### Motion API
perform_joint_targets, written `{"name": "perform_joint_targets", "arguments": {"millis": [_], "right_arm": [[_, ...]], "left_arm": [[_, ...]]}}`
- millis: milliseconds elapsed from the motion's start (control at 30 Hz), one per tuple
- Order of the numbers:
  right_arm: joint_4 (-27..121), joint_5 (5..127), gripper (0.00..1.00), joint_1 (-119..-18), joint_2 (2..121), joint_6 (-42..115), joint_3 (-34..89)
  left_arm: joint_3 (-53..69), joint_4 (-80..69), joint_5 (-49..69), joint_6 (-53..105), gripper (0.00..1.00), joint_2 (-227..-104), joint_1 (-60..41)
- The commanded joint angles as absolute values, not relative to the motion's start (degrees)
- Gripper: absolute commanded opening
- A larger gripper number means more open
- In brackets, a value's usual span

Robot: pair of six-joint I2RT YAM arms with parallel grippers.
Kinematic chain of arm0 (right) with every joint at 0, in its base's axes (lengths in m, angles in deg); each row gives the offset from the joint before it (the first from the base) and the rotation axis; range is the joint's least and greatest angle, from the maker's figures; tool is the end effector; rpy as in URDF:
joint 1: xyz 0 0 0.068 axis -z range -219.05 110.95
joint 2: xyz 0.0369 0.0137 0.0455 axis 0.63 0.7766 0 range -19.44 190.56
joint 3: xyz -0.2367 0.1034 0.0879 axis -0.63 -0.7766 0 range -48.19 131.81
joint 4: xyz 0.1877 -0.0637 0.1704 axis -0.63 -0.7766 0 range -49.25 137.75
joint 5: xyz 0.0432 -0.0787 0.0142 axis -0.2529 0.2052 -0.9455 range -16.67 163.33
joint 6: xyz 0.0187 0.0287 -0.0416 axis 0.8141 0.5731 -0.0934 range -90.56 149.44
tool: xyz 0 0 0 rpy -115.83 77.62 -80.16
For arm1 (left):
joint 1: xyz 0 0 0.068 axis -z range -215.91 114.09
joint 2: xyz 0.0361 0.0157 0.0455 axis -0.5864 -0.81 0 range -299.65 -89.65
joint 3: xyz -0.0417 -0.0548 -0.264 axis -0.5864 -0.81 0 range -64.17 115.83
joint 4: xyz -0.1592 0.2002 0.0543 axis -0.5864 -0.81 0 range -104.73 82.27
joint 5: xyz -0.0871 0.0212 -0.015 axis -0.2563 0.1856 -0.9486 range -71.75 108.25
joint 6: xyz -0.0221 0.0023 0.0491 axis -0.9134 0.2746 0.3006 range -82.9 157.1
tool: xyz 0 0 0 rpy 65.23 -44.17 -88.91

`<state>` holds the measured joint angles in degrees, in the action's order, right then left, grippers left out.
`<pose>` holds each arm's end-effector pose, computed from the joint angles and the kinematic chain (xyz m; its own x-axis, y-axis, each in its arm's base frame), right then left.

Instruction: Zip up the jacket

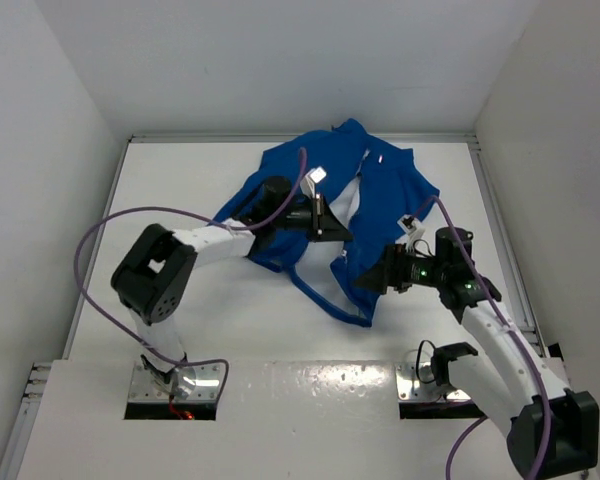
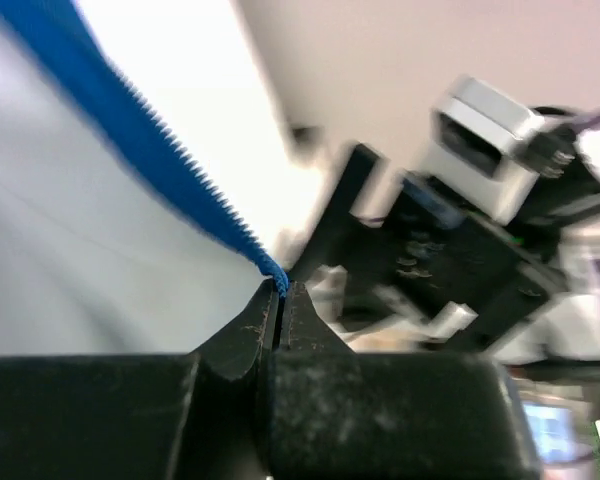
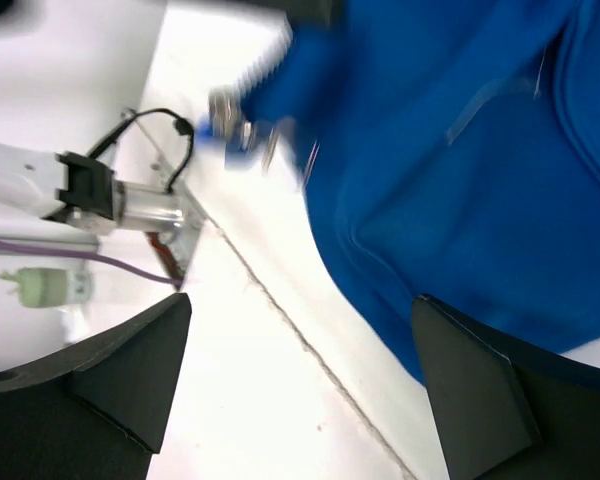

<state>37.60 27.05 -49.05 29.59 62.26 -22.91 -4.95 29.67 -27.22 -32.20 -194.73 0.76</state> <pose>0.1699 0.0560 0.2142 -0.8469 0.2311 -0.4789 -0.2995 0.5369 0.7887 0.3060 -0.2594 0.2198 -0.9625 -0.1014 -0.2515 0.2375 0.1322 -0.9623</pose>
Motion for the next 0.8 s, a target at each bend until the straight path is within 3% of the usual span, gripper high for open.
{"name": "perform_joint_targets", "arguments": {"millis": [0, 200, 400, 767], "right_arm": [[31.2, 29.1, 0.91, -49.0, 27.1, 54.8, -19.1], [26.2, 31.0, 0.92, -47.8, 26.5, 50.7, -17.3], [25.2, 31.5, 0.92, -47.6, 25.3, 50.4, -16.6], [21.7, 32.9, 0.93, -47.6, 24.2, 48.9, -15.3]], "left_arm": [[2.4, -12.2, -20.9, 4.3, 0.00, -186.2, -0.9], [1.3, -29.3, -11.9, 17.7, 0.01, -186.5, -0.9], [-2.0, -30.0, -6.8, 20.8, 0.02, -189.8, 1.8], [-2.6, -35.1, -9.5, 25.5, 0.28, -193.0, 0.0]]}}
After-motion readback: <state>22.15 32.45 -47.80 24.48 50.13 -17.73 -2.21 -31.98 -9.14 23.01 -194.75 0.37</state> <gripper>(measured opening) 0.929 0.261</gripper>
